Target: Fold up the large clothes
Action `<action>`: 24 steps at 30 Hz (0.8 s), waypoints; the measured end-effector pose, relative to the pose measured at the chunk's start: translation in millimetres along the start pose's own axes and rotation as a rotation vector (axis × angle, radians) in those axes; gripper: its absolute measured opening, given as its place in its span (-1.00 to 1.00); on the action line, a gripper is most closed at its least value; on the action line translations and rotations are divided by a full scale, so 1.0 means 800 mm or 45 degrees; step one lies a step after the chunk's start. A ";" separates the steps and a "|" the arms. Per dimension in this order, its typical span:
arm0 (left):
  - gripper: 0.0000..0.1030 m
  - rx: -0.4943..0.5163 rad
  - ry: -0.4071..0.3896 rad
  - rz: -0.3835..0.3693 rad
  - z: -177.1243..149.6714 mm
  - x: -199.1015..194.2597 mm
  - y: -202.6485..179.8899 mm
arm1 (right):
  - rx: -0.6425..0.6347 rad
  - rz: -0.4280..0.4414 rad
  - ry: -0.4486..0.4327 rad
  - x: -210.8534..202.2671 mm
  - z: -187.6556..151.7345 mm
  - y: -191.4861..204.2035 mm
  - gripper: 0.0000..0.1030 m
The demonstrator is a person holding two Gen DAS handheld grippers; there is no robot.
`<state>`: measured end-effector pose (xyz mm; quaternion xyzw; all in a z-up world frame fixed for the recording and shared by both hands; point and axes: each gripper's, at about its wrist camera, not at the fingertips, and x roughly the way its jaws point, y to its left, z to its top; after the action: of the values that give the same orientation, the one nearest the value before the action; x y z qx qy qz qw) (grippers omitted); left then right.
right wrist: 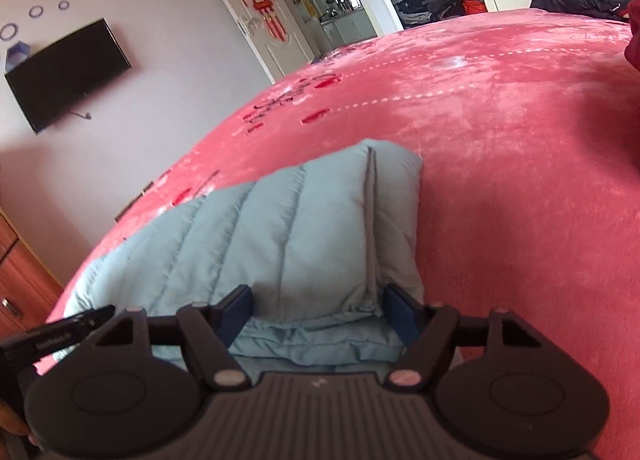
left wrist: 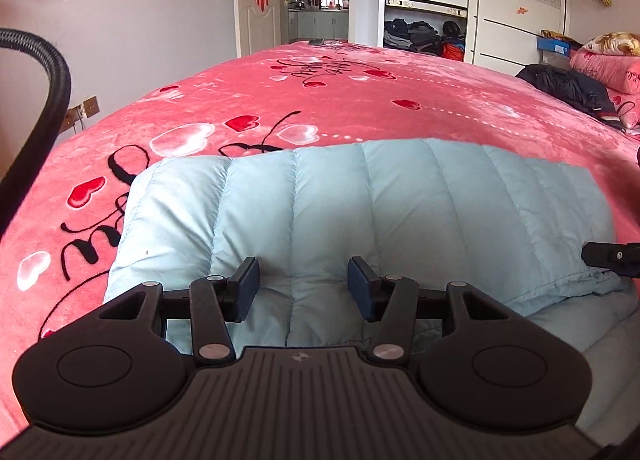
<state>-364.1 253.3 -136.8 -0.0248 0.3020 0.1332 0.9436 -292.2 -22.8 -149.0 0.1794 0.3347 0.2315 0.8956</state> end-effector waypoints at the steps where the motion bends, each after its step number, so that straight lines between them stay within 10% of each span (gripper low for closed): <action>1: 0.22 -0.002 0.005 -0.001 0.000 0.004 -0.003 | -0.004 -0.008 0.006 0.004 -0.001 0.000 0.42; 12: 0.25 -0.061 -0.010 -0.044 0.008 -0.066 0.011 | 0.094 0.013 -0.018 -0.027 0.017 -0.003 0.61; 24: 0.76 -0.131 0.149 -0.061 -0.042 -0.182 0.065 | 0.065 -0.011 -0.083 -0.155 0.004 0.009 0.98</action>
<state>-511.0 264.7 -78.6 -0.0882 0.3487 0.1243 0.9248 -375.5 -83.4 -79.3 0.2081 0.3121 0.2130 0.9022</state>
